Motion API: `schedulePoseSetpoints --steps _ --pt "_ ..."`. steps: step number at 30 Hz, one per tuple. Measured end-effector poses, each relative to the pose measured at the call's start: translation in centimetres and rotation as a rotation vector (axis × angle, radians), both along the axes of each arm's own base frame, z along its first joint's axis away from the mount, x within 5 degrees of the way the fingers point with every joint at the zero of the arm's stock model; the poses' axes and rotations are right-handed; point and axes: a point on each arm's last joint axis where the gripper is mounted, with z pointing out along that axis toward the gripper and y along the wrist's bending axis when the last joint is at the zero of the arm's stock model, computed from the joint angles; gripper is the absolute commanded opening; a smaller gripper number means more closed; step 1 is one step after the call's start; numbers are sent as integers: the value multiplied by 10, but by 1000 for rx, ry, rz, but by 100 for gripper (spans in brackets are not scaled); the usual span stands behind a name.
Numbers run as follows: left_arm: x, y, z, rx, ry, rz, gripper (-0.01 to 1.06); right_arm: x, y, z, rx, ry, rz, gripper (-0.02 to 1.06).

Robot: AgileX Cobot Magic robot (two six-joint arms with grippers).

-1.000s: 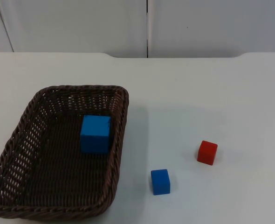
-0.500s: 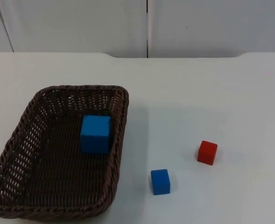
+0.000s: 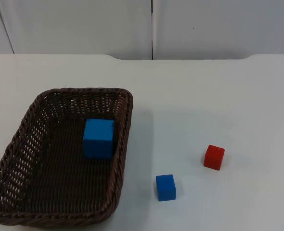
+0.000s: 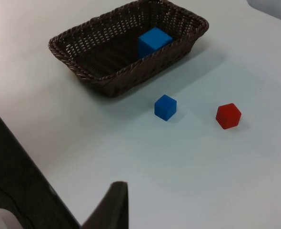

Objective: Pick up the basket with the left hand and place the largest block into the basket with the right hand.

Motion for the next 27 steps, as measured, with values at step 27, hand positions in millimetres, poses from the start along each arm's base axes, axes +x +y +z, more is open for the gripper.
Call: schedulePoseSetpoints --steps 27 --pt "0 0 0 -4 0 3 105 0 0 0 18 19 -17 105"
